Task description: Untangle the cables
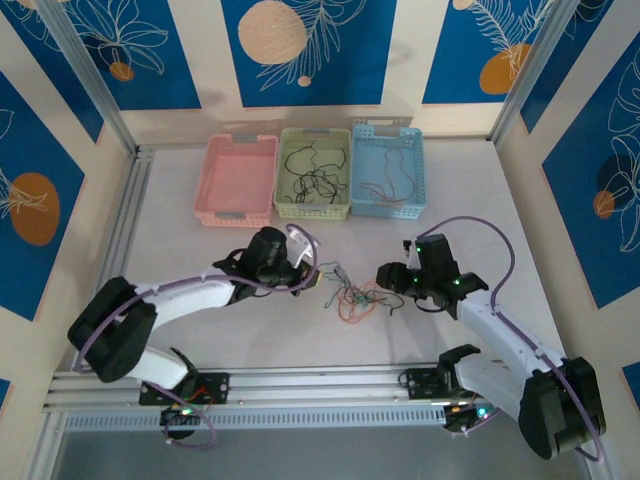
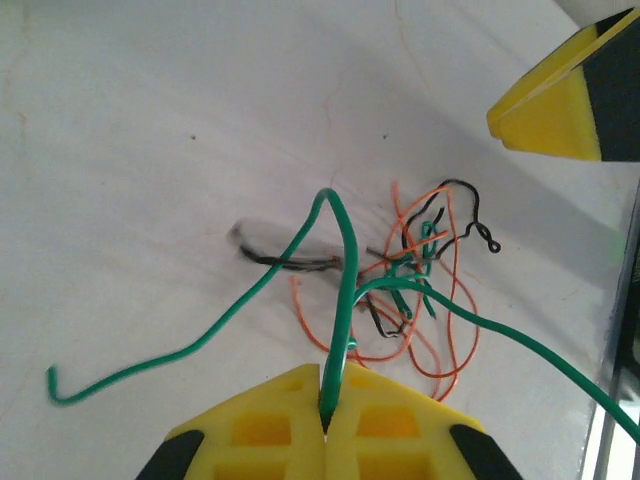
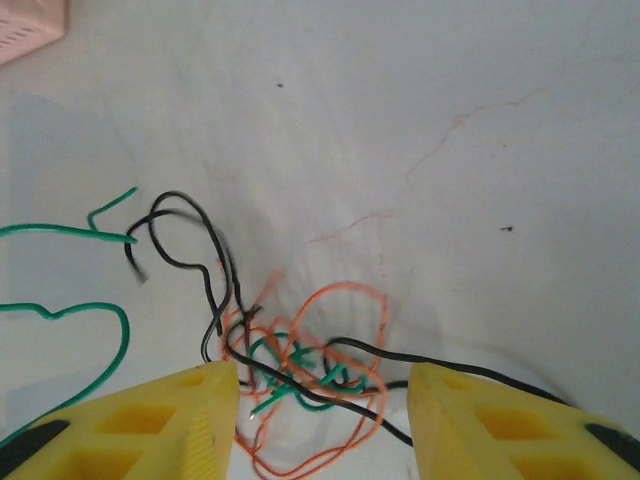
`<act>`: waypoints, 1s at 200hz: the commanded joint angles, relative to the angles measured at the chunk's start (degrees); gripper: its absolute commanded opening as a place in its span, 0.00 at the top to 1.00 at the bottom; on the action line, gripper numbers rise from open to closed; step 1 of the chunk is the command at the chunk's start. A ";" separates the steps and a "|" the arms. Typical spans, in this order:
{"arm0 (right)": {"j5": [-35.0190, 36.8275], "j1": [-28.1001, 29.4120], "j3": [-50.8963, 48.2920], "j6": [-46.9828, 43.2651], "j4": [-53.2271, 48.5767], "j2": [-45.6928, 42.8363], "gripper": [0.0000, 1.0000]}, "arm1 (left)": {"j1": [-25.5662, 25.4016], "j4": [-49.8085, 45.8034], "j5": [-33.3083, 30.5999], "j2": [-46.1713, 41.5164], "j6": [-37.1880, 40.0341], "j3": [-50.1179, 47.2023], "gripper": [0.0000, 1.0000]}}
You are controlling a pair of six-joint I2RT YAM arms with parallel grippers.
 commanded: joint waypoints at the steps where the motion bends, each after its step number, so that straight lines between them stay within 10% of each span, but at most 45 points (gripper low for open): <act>1: -2.26 0.80 0.94 1.53 -3.64 -1.49 0.49 | -0.41 -5.35 -2.03 -4.58 -0.72 -0.71 1.00; 99: -1.30 5.25 2.44 -0.04 -0.19 7.54 0.48 | -0.35 -21.04 -2.21 -19.69 -1.48 5.49 1.00; 200: -5.85 19.15 0.22 -14.38 24.77 4.72 0.31 | -0.33 -20.01 4.54 -26.27 -7.91 6.24 1.00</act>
